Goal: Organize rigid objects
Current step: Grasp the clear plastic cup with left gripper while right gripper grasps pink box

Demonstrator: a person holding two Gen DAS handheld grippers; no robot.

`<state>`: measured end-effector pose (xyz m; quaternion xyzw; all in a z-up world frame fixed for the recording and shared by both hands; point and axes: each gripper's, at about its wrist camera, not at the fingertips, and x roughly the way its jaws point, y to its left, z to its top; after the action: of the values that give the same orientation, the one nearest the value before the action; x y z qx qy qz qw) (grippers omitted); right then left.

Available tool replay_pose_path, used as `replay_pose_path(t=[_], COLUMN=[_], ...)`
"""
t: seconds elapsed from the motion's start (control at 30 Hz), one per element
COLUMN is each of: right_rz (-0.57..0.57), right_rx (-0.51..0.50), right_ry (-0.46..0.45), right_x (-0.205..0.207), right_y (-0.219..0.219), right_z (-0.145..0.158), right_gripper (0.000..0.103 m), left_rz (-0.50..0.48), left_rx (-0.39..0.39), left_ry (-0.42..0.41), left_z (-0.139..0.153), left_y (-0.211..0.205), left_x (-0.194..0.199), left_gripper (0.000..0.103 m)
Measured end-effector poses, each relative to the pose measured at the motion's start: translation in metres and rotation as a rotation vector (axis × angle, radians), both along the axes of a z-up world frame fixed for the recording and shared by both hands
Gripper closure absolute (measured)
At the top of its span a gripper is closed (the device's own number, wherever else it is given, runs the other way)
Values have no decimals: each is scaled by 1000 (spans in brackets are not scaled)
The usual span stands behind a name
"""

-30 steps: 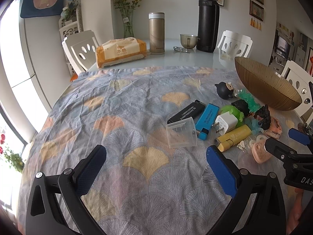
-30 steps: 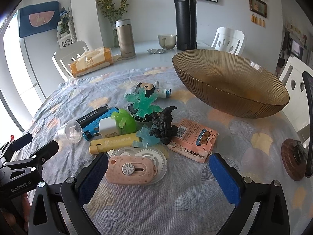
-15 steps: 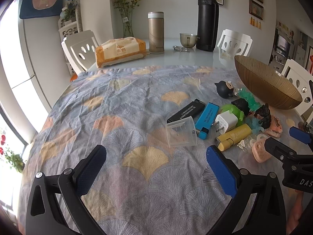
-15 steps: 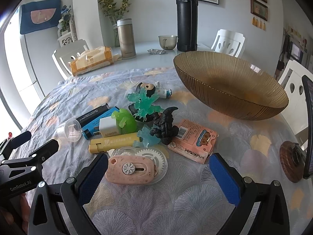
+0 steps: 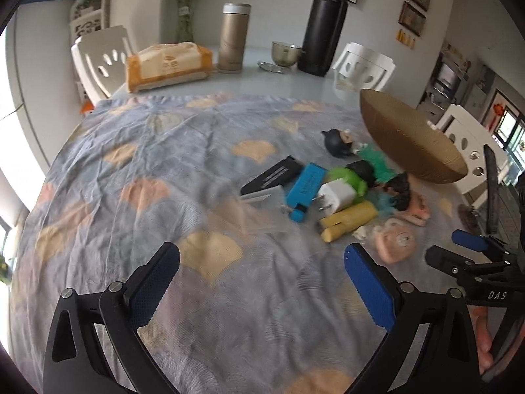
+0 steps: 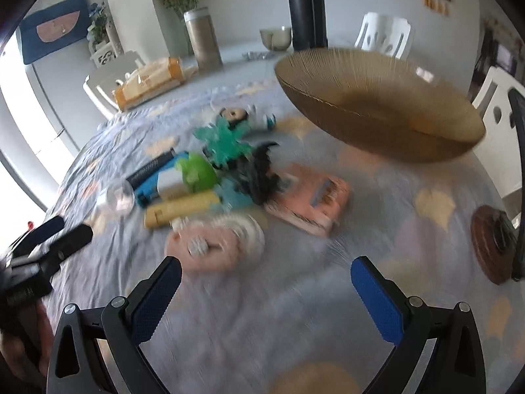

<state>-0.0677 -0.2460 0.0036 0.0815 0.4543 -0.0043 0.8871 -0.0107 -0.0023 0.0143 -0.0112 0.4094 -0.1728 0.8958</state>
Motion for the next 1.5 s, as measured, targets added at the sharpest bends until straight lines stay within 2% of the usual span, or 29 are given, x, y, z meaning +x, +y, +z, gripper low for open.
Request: replay_pose_path(t=[0.1, 0.17, 0.23, 0.27, 0.33, 0.47, 0.53, 0.57, 0.73, 0.97, 1.0, 1.03, 1.07, 1.1, 1.23, 1.33, 1.43, 1.47, 1.5], right_rz=[-14, -29, -26, -11, 30, 88, 104, 105, 108, 119, 122, 130, 140, 149, 138, 129, 157, 154, 140], right_rx=[-28, -42, -36, -30, -26, -87, -86, -89, -137, -142, -138, -134, -136, -142, -145, -95, -120, -145, -167], right_ry=[-6, -7, 3, 7, 12, 46, 66, 71, 57, 21, 19, 11, -1, -4, 2, 19, 29, 29, 24], right_x=[-8, -6, -2, 1, 7, 27, 39, 44, 64, 74, 73, 72, 71, 68, 49, 32, 21, 22, 23], right_y=[-22, -37, -44, -46, -43, -31, -30, -30, -30, -24, -24, -23, -21, -18, -16, -15, -7, -6, -6], right_z=[11, 16, 16, 15, 13, -2, -13, -17, -25, -27, -27, -26, -25, -24, -22, -22, -21, -23, -23], right_gripper=[0, 0, 0, 2, 6, 21, 27, 29, 28, 27, 29, 34, 45, 51, 57, 57, 58, 55, 42], left_rz=[-16, -39, -67, -70, -53, -46, -35, -32, -32, -4, 2, 5, 16, 27, 61, 73, 71, 69, 67], left_rx=[46, 85, 75, 69, 74, 34, 48, 52, 16, -44, -51, -56, -52, -51, -79, -82, -81, -79, -77], left_ry=[-23, 5, 28, 47, 47, 53, 51, 52, 75, 68, 62, 59, 48, 35, -15, -12, -15, -15, -15], left_z=[8, 5, -1, -6, -10, -15, -17, -19, -28, -28, -28, -27, -26, -24, -17, -16, -16, -17, -17], left_y=[-14, -26, -32, -34, -35, -33, -35, -34, -28, -17, -16, -15, -14, -13, -6, -4, -5, -5, -5], left_x=[5, 15, 25, 31, 37, 42, 44, 44, 50, 52, 52, 52, 50, 49, 44, 46, 46, 46, 46], left_gripper=[3, 5, 28, 31, 31, 34, 49, 50, 50, 51, 58, 59, 59, 59, 59, 59, 59, 59, 59])
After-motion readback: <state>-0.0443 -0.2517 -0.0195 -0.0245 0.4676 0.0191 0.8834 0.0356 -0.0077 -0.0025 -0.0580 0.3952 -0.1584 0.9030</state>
